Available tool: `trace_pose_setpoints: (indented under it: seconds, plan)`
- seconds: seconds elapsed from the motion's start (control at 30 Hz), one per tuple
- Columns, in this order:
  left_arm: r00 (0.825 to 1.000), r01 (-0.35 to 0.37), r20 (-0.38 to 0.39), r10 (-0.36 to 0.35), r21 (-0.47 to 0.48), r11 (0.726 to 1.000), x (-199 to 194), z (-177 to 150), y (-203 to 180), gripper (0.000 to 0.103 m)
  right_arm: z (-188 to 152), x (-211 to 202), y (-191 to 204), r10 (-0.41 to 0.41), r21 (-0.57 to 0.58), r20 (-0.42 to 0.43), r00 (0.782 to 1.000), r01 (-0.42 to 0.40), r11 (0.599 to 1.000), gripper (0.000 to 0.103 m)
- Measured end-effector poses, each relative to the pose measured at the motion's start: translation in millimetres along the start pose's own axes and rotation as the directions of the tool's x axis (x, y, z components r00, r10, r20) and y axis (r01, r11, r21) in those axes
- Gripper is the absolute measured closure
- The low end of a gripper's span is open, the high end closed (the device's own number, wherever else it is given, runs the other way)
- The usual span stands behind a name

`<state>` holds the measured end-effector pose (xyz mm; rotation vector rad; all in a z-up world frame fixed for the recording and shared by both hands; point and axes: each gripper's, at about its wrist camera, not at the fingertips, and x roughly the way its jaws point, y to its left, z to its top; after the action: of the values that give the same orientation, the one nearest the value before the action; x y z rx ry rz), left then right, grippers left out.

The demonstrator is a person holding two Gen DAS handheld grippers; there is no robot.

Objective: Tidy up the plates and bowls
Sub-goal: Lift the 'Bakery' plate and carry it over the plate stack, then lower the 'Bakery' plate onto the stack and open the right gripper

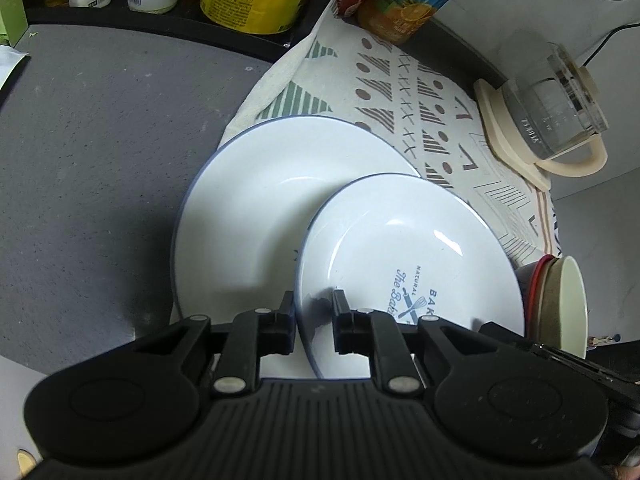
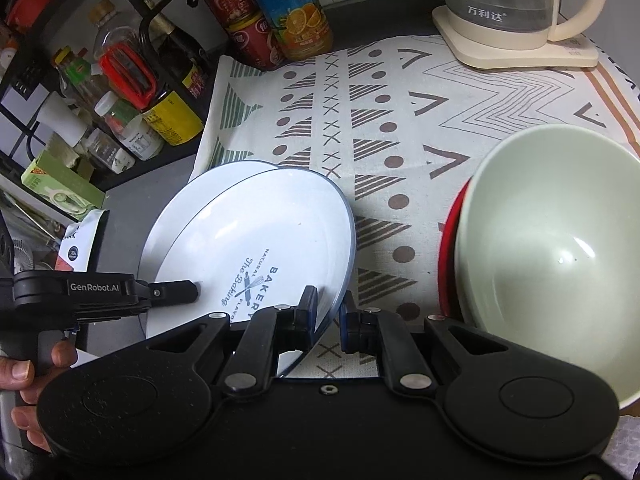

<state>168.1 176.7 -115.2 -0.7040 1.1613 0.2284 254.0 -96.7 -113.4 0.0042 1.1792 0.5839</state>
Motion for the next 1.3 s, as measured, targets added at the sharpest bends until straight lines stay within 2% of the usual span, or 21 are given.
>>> trace_pose_setpoints:
  seconds: [0.23, 0.63, 0.73, 0.8, 1.03, 1.3]
  plan:
    - [0.999, -0.031, -0.038, 0.030, -0.010, 0.999, 14.5, 5.1, 13.3, 0.088, 3.2, 6.8, 4.1, 0.010, 0.022, 0.007, 1.000, -0.010, 1.000, 0.094]
    - [0.999, -0.044, 0.025, 0.043, 0.065, 0.997, -11.8, 18.7, 6.6, 0.086, 7.4, 15.0, 12.0, -0.025, 0.023, 0.009, 1.000, 0.025, 0.999, 0.097]
    - [0.997, -0.049, 0.061, 0.045, 0.071, 0.996, -22.2, 22.6, 9.1, 0.073, 7.3, 17.6, 14.6, -0.034, 0.025, 0.004, 0.999, 0.034, 0.999, 0.097]
    - [0.993, -0.076, 0.091, 0.069, 0.073, 0.994, -26.1, 24.1, 12.0, 0.058, 6.9, 19.4, 15.5, -0.037, 0.030, -0.001, 0.999, 0.037, 0.999, 0.096]
    - [0.989, -0.115, 0.097, 0.107, 0.073, 0.991, -20.2, 25.8, 23.7, 0.057, 4.9, 24.1, 19.0, -0.046, 0.020, -0.004, 0.999, 0.047, 0.999, 0.095]
    - [0.992, -0.118, 0.059, 0.115, 0.053, 0.992, -8.8, 27.2, 39.1, 0.057, 4.1, 28.9, 20.1, -0.057, 0.022, -0.013, 0.998, 0.058, 0.998, 0.093]
